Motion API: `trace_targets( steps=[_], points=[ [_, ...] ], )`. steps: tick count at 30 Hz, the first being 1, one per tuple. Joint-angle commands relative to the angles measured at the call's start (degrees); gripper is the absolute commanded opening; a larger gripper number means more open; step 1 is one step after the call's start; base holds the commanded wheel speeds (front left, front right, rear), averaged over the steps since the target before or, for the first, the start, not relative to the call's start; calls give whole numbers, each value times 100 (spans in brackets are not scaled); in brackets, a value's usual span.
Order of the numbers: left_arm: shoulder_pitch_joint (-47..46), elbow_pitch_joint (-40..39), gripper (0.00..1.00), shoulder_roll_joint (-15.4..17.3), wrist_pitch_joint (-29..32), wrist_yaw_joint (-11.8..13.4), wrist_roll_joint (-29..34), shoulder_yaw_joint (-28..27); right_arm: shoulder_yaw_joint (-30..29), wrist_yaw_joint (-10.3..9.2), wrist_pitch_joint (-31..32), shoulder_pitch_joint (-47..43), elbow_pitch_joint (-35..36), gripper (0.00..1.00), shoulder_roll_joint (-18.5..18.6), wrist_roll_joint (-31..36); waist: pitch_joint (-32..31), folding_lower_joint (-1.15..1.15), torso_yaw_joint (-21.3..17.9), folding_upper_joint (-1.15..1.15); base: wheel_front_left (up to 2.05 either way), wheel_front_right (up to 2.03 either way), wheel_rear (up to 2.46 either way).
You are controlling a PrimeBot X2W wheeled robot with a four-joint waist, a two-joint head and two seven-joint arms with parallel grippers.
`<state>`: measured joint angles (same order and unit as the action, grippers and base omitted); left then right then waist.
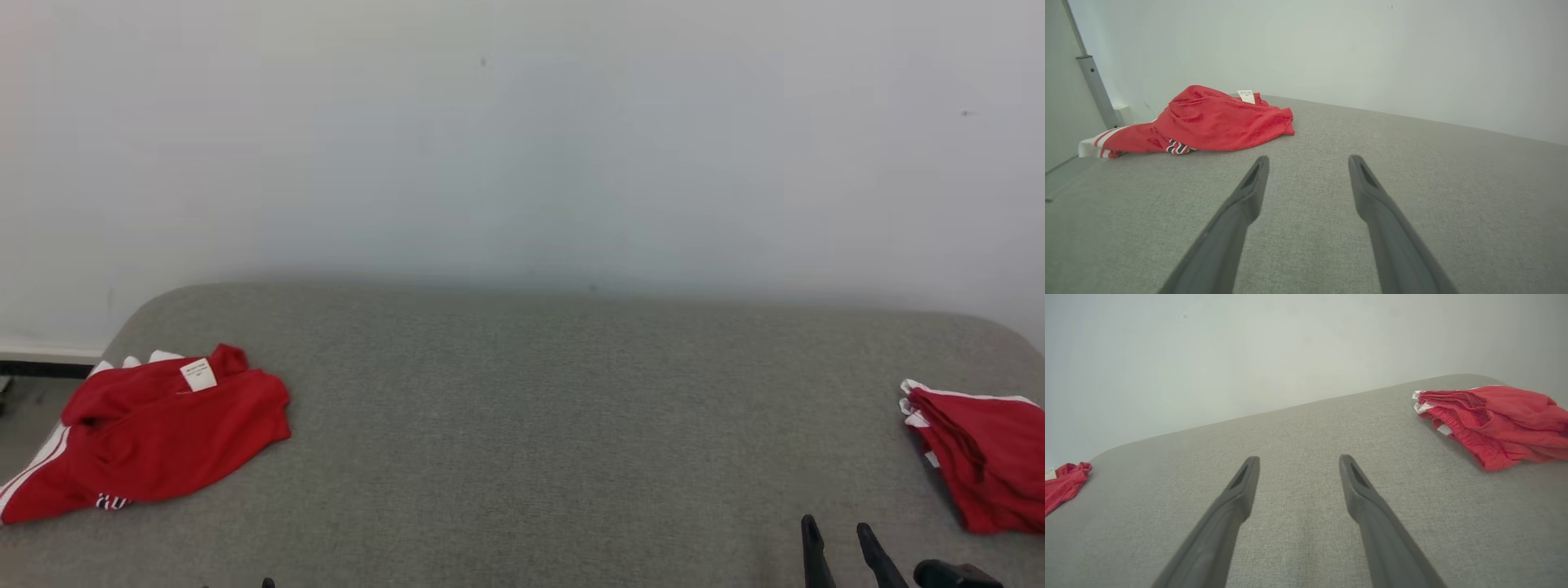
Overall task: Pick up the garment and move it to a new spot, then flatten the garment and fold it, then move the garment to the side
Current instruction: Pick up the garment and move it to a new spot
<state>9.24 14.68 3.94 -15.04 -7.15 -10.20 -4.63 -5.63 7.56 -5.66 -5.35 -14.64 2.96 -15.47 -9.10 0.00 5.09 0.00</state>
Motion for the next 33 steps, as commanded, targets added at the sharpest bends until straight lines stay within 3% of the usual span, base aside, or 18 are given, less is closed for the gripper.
trace_targets(
  steps=[1,9,14,23,33],
  points=[
    [-13,12,100,56,-16,-36,32,-3,31,-12,-63,-74,-46,100,-13,-94,-49,0,515,0,0,0,0],
    [87,2,100,312,-16,-25,40,-34,413,-11,-293,-13,-368,100,-11,-264,-77,0,1615,0,0,0,0],
    [121,-221,100,298,-16,16,-52,-253,770,-11,-336,357,-482,100,-14,-214,205,0,1967,0,0,0,0],
    [319,-617,100,116,-16,125,-145,-750,1430,-12,-330,1028,-803,100,-6,-199,494,0,2232,0,0,0,0],
    [421,-710,100,-12,-16,130,-150,-948,1656,-11,-449,1268,-1126,100,-8,-238,561,0,2279,0,0,0,0]
  ],
)
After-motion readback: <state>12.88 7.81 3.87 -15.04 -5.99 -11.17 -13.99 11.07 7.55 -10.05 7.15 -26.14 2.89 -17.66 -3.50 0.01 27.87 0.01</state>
